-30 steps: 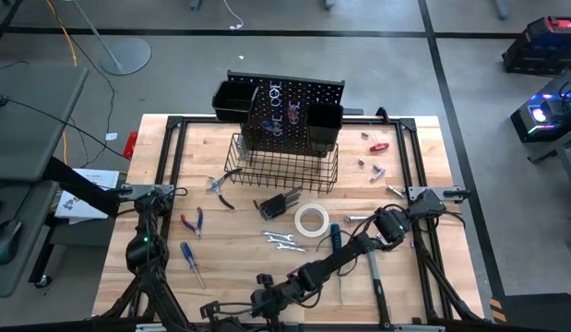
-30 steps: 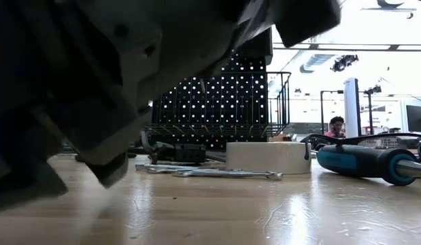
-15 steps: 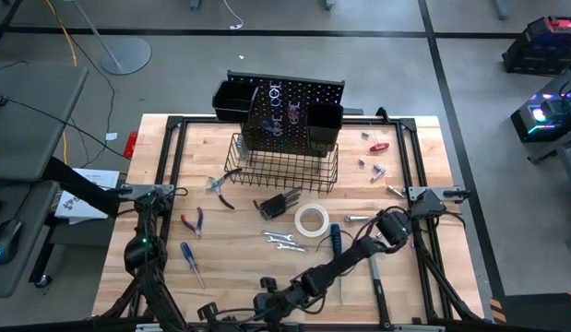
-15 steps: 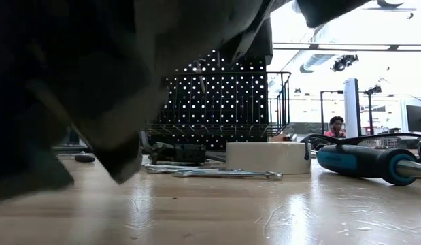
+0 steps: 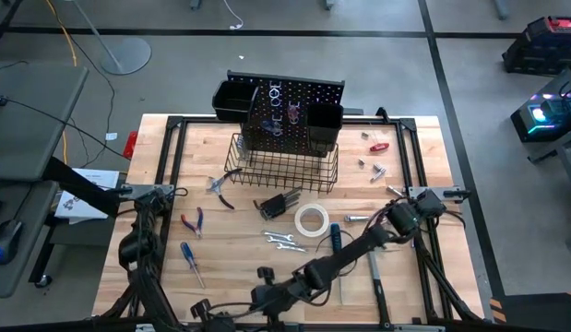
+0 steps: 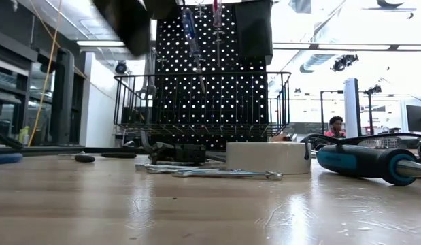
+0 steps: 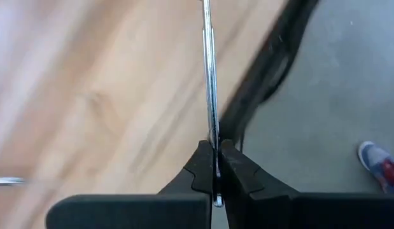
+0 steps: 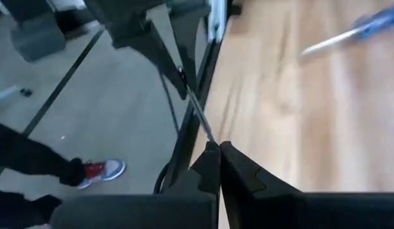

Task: Hang tools onto peg board
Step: Hang the wrench on the peg board

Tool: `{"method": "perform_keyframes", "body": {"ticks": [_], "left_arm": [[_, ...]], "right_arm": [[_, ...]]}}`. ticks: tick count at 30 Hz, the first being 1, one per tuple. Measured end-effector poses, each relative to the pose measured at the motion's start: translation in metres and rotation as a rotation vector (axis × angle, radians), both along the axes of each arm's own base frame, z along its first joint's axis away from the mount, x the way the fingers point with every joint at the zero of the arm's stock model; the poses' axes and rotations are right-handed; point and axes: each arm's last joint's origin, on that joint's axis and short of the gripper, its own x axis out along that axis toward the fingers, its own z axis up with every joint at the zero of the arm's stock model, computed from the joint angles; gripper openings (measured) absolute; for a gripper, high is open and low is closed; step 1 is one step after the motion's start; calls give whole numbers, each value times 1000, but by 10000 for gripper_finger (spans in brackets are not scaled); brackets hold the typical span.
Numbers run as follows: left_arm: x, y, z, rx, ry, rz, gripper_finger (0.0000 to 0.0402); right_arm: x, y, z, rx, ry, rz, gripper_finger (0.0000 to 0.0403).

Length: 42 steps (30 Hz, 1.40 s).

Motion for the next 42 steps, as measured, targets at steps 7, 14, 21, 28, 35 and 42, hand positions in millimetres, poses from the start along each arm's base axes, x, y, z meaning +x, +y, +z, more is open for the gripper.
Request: {"method": "perform_keyframes", "body": {"ticks": [7,14,21,28,35,42], "left_arm": [[-10,20,36,103,-56,30,1],[-6,44,61,157,-114,55,1],[8,98,125,163,-322,31,1],[-7,195,150,213,-454,-1,1],[-52,279,122,-45,-763,-48,1],[-101,350,94,-32,-873,-59,1]], "right_arm": [[-18,-24,64,-161,-34,-108,0],[-45,-51,122,-276,-46,-268,0],[-86,-68,170,-285,-42,-443,0],[-114,-68,192,-304,-66,-515,0],[-130,-76,186,-309,13,-672,0],[-125,-101,182,-172,40,-923,0]]}}
